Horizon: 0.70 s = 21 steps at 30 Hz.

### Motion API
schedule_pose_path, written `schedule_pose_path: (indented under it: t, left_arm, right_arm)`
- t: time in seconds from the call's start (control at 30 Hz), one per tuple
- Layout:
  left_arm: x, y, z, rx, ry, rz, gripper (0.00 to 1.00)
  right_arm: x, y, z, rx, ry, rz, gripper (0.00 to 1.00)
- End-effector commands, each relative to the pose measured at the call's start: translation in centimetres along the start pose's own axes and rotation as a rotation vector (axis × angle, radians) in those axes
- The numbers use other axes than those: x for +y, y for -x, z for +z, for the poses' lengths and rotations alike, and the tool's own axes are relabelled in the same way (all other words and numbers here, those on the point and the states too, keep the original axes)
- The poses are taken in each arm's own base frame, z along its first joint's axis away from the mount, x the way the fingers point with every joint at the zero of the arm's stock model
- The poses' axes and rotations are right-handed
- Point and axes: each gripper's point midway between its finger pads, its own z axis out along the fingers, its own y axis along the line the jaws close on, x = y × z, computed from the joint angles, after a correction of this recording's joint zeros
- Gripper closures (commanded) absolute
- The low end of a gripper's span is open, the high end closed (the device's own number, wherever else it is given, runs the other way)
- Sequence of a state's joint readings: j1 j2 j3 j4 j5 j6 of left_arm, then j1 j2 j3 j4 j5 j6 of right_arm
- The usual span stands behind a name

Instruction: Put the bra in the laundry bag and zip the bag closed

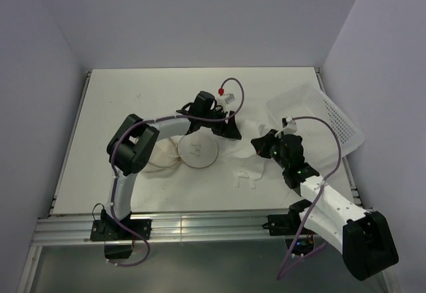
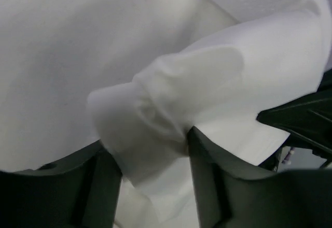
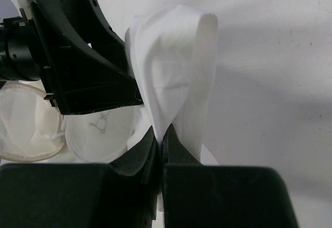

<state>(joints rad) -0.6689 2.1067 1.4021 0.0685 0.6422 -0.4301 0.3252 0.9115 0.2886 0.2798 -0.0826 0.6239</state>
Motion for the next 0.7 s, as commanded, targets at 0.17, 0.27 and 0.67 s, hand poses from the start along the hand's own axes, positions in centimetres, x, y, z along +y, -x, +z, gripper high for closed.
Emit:
schedule_pose_path:
  t: [0.17,0.27,0.67]
  left_arm:
    - [-7.3,3.6,-4.8,-0.172,-0.189,0.114,1.0]
    - [-9.2,3.7,-7.0,-0.229,-0.211,0.115,1.0]
    - [-11.4,1.6,-16.2,-0.353,0.001,0.142,1.0]
  right_arm:
    - [4.2,3.8,-2.0,-0.074,0.133,0.0,1.0]
    - [5.2,3.7,-2.8,-0.048,0.173,-0.017,0.95]
    - [10.1,4.0,-7.2,0.023,0.367,-0.202,0.0]
